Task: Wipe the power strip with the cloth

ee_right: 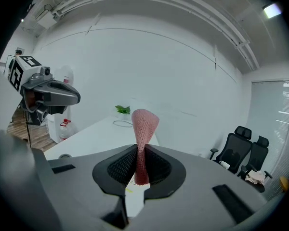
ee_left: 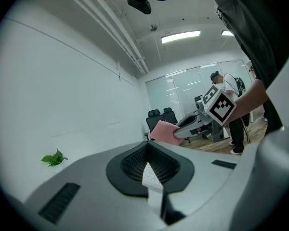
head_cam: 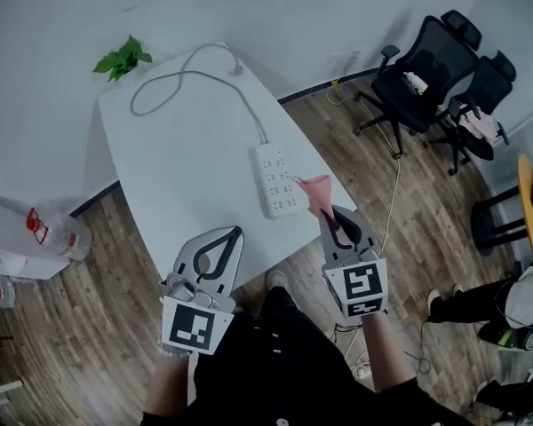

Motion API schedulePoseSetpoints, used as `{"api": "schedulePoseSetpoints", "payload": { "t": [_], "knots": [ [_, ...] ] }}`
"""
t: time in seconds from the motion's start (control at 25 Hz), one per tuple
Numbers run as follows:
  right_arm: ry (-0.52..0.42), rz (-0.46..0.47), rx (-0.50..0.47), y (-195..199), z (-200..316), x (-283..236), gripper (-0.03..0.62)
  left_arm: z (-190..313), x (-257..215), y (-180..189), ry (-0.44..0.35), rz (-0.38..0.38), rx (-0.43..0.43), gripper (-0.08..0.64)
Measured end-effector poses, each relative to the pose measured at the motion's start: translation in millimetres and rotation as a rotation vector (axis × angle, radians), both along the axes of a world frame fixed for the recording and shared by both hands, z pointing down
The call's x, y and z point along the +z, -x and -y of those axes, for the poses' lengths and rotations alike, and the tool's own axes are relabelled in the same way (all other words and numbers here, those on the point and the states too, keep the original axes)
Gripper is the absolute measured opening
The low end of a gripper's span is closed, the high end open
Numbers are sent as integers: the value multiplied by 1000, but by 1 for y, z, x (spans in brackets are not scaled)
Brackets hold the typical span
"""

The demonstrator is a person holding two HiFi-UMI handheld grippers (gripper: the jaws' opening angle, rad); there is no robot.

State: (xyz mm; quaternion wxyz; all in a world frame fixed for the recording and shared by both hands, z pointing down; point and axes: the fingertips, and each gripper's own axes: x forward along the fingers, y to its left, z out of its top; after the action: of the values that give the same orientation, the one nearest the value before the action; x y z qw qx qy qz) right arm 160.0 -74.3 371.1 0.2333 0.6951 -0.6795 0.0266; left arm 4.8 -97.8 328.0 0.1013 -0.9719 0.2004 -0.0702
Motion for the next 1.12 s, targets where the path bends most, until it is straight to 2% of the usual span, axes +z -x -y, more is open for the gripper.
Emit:
{"api": "schedulePoseSetpoints", "payload": {
  "t": [0.6,0.92,1.12],
  "knots": [
    [99,-31,-183,-66,93,45,60,31,5,-18,46,49,-260,14],
    [155,-52,-263,-81,150,72,60,43,9,-23,67,65,-369,14],
    [197,-100,-313,-86,181,92,60,48,10,-24,62,71,-423,14]
  ]
}}
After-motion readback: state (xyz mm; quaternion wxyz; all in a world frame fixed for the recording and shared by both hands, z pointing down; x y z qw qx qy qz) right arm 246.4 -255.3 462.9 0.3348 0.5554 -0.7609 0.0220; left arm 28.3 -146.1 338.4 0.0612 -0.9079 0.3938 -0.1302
